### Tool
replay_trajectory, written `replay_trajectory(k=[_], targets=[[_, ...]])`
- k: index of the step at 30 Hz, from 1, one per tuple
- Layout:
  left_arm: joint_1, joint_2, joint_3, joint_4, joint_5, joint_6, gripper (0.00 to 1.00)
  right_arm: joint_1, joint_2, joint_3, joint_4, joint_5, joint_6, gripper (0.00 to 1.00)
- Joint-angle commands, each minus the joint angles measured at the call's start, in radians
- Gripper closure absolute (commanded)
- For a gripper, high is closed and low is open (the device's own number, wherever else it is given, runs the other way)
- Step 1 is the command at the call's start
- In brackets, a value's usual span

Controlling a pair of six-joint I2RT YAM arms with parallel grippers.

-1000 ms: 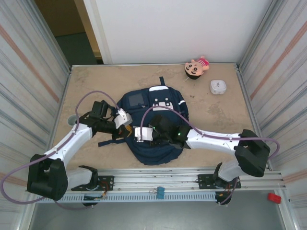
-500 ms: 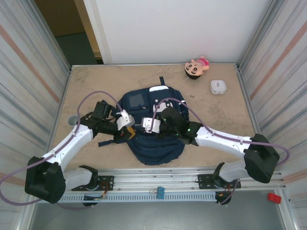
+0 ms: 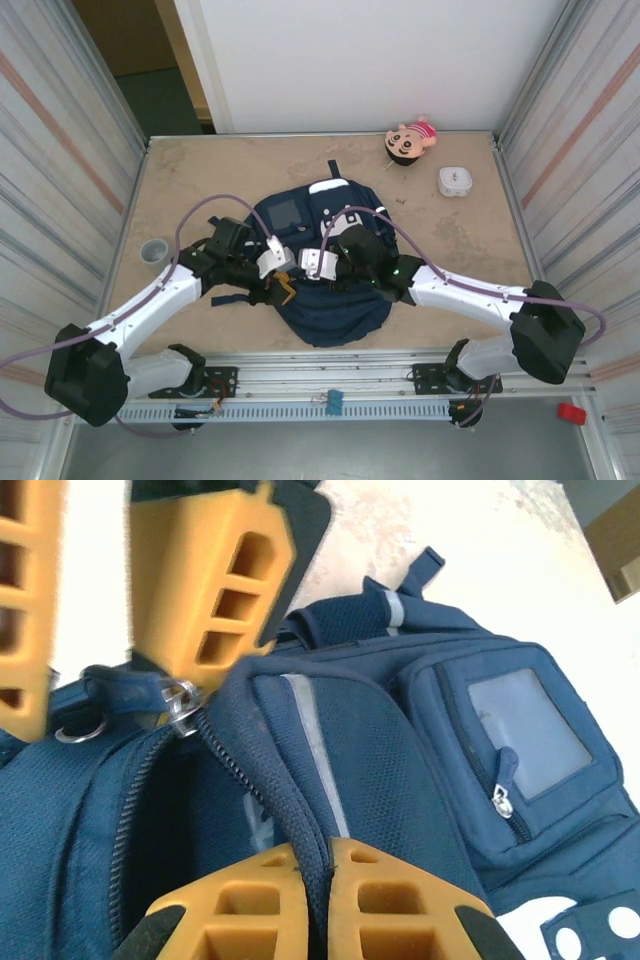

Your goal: Pack the student bag

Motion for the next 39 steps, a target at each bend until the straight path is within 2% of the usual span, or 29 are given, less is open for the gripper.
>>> replay_trajectory(k=[1, 3, 6, 7, 13, 17, 21, 27, 29, 31, 32, 33, 35, 37, 39], targets=[[-0.022, -0.079, 0.031, -0.012, 0.038, 0.069, 0.54, -0.039, -0.051, -0.011, -0.078, -0.087, -0.048, 1.0], [-0.021, -0.116, 0.038, -0.045, -0.029, 0.14, 0.42, -0.076, -0.084, -0.009, -0.169, -0.192, -0.122, 1.0], [-0.021, -0.161, 0.036, -0.038, -0.137, 0.255, 0.24, -0.125, -0.131, -0.018, -0.241, -0.271, -0.183, 1.0], [-0.021, -0.169, 0.033, -0.02, -0.162, 0.293, 0.22, -0.14, -0.142, -0.02, -0.254, -0.292, -0.199, 1.0], [-0.024, -0.093, 0.054, 0.043, -0.168, 0.474, 0.2, -0.179, -0.166, -0.014, -0.32, -0.352, -0.262, 1.0], [-0.027, 0.032, 0.093, 0.064, -0.12, 0.514, 0.22, -0.204, -0.166, 0.001, -0.348, -0.392, -0.259, 1.0], [-0.044, 0.121, 0.12, 0.128, -0.065, 0.512, 0.28, -0.214, -0.166, 0.004, -0.354, -0.4, -0.259, 0.99], [-0.068, 0.201, 0.123, 0.236, -0.033, 0.474, 0.46, -0.243, -0.171, 0.003, -0.358, -0.43, -0.255, 0.99], [-0.071, 0.212, 0.136, 0.227, -0.009, 0.465, 0.59, -0.249, -0.168, 0.003, -0.359, -0.427, -0.254, 0.99], [-0.076, 0.21, 0.143, 0.199, -0.002, 0.467, 0.83, -0.261, -0.168, 0.0, -0.354, -0.42, -0.251, 0.99], [-0.079, 0.202, 0.142, 0.191, -0.005, 0.458, 0.91, -0.271, -0.168, -0.001, -0.345, -0.416, -0.246, 0.99], [-0.08, 0.191, 0.138, 0.19, -0.014, 0.442, 0.96, -0.282, -0.166, -0.002, -0.334, -0.414, -0.242, 0.98], [-0.087, 0.153, 0.121, 0.208, -0.061, 0.352, 1.0, -0.319, -0.16, -0.006, -0.299, -0.412, -0.226, 0.98], [-0.099, 0.102, 0.093, 0.208, -0.099, 0.308, 1.0, -0.353, -0.149, -0.011, -0.26, -0.426, -0.215, 0.97], [-0.129, 0.04, 0.054, 0.222, -0.188, 0.274, 1.0, -0.375, -0.127, -0.003, -0.24, -0.437, -0.22, 0.95]])
